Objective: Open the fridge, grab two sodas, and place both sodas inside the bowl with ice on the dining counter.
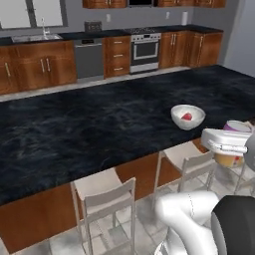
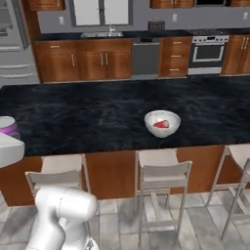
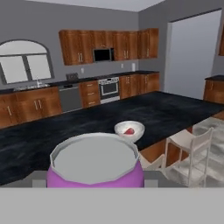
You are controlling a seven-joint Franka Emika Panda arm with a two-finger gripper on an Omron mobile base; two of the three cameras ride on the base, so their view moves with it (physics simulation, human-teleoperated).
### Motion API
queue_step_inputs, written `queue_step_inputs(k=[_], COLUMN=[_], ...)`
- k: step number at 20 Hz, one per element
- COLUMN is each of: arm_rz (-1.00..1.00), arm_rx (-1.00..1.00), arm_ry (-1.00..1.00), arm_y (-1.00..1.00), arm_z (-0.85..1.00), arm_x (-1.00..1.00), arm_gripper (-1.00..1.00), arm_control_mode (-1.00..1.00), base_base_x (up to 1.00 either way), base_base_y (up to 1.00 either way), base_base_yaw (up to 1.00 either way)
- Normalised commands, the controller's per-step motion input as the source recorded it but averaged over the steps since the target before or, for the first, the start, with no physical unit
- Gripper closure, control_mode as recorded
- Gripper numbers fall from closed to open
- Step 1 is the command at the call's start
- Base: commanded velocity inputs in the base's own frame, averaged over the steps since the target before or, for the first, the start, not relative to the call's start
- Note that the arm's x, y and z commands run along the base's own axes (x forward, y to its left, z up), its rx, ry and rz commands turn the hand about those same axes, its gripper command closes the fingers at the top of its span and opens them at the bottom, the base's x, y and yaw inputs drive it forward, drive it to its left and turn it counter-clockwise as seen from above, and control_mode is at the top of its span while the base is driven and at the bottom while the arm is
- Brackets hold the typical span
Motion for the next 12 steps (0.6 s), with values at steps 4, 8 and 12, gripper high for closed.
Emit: queue_step_inputs(k=[4, 8, 12], arm_rz=[0.0, 0.0, 0.0], arm_rx=[0.0, 0.0, 0.0], arm_ry=[0.0, 0.0, 0.0], arm_y=[0.0, 0.0, 0.0], arm_z=[0.0, 0.0, 0.0], arm_x=[0.0, 0.0, 0.0], arm_gripper=[1.0, 1.0, 1.0], arm_control_mode=[1.0, 1.0, 1.0], base_base_x=[0.31, 0.37, 0.49], base_base_y=[-0.8, -0.75, -0.66], base_base_yaw=[0.35, 0.36, 0.39])
